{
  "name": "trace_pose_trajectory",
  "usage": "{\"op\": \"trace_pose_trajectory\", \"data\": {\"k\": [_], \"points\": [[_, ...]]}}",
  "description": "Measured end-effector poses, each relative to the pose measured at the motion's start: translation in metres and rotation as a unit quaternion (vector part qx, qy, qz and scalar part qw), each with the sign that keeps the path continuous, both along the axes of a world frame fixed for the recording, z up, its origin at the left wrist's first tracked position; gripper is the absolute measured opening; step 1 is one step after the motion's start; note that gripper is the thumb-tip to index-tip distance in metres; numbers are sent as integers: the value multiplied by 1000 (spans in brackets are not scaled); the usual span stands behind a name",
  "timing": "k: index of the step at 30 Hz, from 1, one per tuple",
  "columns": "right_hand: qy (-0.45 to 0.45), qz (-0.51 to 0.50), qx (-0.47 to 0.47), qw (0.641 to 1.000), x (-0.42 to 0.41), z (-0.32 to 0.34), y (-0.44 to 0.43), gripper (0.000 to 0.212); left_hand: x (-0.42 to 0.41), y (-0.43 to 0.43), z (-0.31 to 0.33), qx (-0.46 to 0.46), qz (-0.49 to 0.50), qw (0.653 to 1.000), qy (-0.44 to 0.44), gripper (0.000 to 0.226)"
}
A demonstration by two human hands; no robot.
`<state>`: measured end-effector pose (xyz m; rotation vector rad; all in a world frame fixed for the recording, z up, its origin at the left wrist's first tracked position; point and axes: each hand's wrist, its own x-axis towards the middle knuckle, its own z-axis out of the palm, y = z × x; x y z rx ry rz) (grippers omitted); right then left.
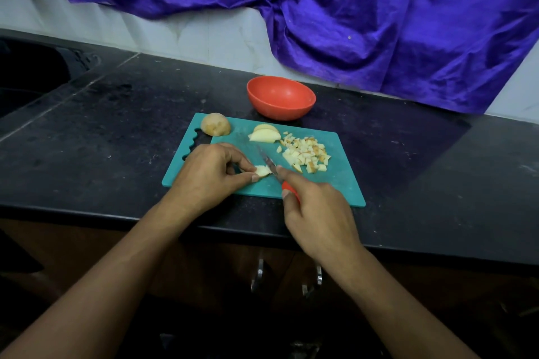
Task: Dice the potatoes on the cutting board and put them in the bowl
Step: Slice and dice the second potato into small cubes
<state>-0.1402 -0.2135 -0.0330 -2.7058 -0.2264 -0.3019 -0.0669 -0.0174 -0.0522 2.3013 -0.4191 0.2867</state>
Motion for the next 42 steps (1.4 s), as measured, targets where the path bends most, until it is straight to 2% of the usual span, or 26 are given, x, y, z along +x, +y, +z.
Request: {"op": "trace_pose_trajectory", "data": {"k": [11,18,29,31,36,42], "points": [[-6,19,-100,995,1,2,8,54,1,2,-1,7,-10,1000,-10,11],[-12,13,-9,1000,-2,-1,3,49,-1,6,-2,16,-16,1000,-3,13],[-19,32,-101,994,-1,0,11,54,0,5,-4,-9,-1,1000,-10,10],[-16,29,-96,995,0,0,10,53,-1,5,-4,-9,2,1000,-13,10],[-19,23,-12,999,-5,-3,6,49,-4,2,0,5,21,1000,-18,13],[-28,39,-57,997,-3,-4,7,51,-4,0,1,5,34,999,-14,13]]}}
